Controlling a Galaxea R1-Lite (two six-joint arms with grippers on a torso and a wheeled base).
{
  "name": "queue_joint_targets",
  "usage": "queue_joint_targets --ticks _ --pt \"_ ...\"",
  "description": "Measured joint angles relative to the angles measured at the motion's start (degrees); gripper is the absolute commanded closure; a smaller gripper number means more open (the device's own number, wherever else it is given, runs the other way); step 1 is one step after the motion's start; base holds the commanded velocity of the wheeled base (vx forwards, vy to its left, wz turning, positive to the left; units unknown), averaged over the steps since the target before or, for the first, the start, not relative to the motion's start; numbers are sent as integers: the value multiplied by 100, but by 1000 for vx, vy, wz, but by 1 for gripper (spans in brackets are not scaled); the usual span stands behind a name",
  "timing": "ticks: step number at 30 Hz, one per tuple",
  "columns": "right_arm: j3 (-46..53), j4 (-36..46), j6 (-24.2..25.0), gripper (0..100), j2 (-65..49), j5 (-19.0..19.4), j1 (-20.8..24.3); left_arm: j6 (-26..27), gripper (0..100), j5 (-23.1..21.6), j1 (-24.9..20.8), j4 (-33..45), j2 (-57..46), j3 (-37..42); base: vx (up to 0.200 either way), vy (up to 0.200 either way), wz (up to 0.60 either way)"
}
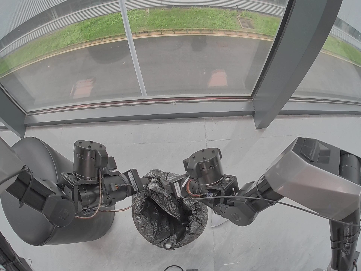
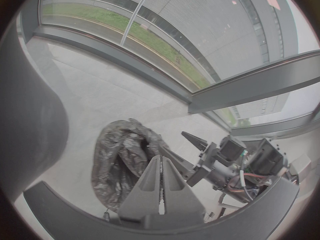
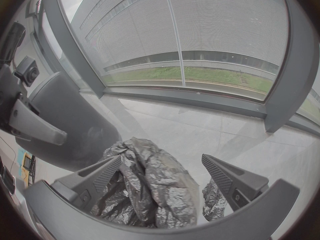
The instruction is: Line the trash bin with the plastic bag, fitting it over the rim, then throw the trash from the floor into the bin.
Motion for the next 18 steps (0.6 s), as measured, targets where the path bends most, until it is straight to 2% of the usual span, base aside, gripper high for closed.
queue_joint_targets --ticks 9,18 --pt "863 -1053 148 0 -457 -20 -467 -117 100 -112 -416 -293 413 -57 0 0 0" --pt "1315 -1592 453 0 -896 -22 -795 239 100 52 -656 -655 1108 -83 0 0 0"
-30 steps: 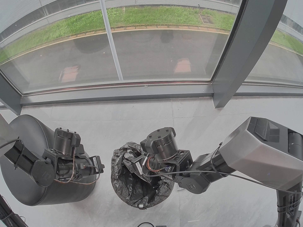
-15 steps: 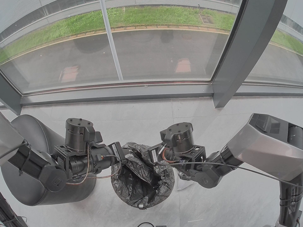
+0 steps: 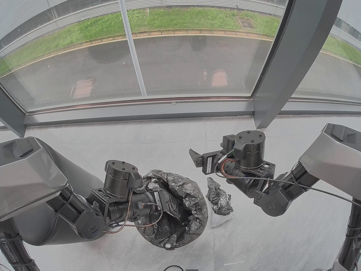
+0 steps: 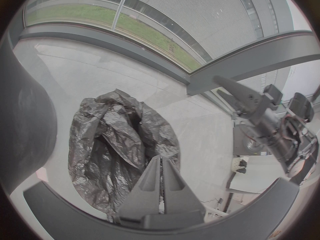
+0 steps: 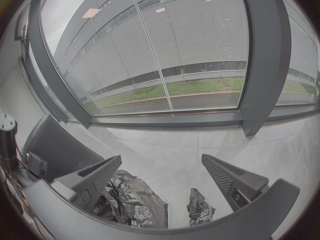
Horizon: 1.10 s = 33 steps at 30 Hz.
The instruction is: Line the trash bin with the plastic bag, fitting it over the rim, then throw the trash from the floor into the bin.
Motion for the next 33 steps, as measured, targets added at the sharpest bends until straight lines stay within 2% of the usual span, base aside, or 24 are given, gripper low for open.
queue_joint_targets --ticks 7,12,13,18,24,33 --pt "249 -343 39 0 -71 11 -71 277 100 575 -17 -172 367 -16 0 0 0" --pt "279 -351 38 0 -112 39 -140 323 100 677 -33 -123 402 41 0 0 0" --pt "282 -351 38 0 -113 44 -154 347 0 675 -39 -117 394 69 0 0 0" --pt "284 -354 35 0 -116 55 -178 521 0 708 -118 -150 355 157 0 0 0" --pt "278 -351 35 0 -113 57 -182 1161 0 933 -330 -490 282 358 0 0 0" --pt "268 -358 35 0 -99 63 -189 1262 0 981 -529 -1471 344 491 0 0 0"
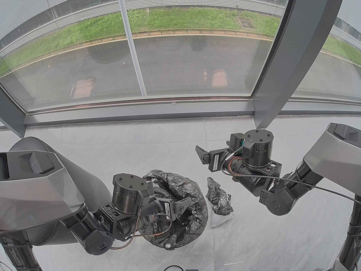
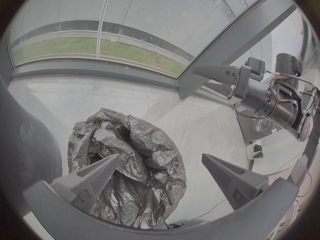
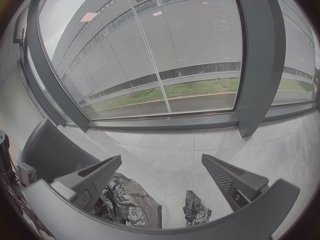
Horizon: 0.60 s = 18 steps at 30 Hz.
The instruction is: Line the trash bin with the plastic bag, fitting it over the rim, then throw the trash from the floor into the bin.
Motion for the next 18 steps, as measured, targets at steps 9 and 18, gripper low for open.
queue_joint_targets --ticks 9,18 --pt "0 -4 0 0 2 5 -4 1185 0 -429 124 -1399 329 479 0 0 0" --pt "-11 -6 0 0 2 5 -26 3465 0 -1078 215 -2776 919 1108 0 0 0"
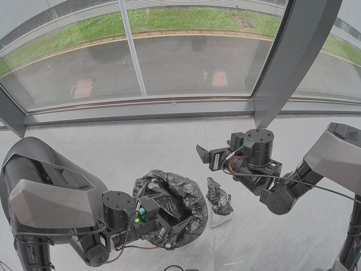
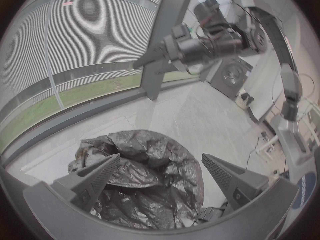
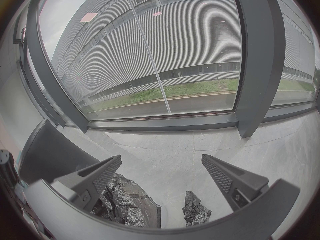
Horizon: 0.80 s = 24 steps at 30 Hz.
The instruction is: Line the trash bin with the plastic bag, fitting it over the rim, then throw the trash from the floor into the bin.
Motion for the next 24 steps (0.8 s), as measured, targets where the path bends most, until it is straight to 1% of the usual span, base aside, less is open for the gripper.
queue_joint_targets --ticks 3,8,16,24 --pt "-1 2 0 0 0 6 -9 262 0 -76 17 -69 228 68 0 0 0" --pt "-10 2 0 0 2 9 -17 339 0 -90 116 -41 485 -61 0 0 0" --pt "-15 5 0 0 2 15 -28 339 0 -99 411 588 623 -564 0 0 0" --pt "-23 5 2 0 -2 22 -90 341 0 -93 496 1224 488 -979 0 0 0"
